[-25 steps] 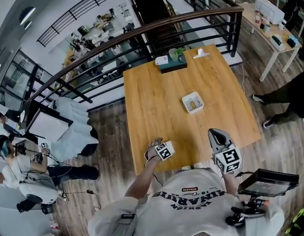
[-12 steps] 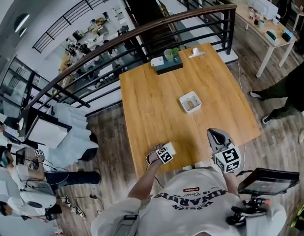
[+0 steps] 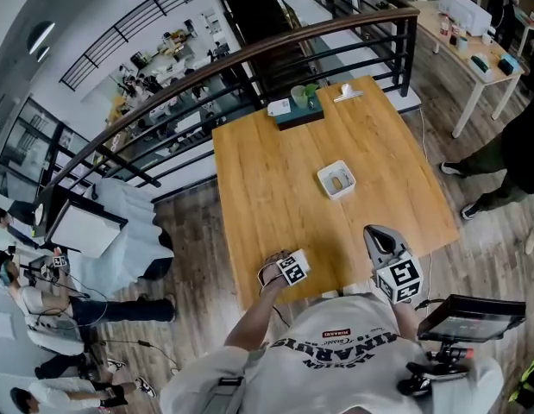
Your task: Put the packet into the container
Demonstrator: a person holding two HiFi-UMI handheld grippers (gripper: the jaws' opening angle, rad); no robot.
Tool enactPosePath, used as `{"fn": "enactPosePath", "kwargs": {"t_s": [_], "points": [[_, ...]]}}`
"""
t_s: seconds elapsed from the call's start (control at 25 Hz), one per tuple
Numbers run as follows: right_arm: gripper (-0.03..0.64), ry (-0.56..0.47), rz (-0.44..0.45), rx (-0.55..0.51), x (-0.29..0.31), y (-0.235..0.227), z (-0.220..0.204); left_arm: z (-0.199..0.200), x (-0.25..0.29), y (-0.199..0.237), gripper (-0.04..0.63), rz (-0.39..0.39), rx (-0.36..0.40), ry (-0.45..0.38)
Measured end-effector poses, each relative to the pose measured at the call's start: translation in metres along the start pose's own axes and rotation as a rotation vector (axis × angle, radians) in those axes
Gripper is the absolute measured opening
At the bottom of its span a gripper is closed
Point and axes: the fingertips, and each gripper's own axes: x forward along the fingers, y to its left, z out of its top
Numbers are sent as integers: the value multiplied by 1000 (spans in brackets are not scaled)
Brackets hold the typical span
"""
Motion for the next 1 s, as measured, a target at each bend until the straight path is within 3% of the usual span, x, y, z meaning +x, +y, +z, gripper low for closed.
{"fn": "enactPosePath", "kwargs": {"t_s": [0.52,1.0], "points": [[9,-2,-6,0,1,-6,-5,10,-18,8,422,14,-9,0],[9,-18,-12,9,-8,-6,2,37,-130,18,417,24,4,4]]}}
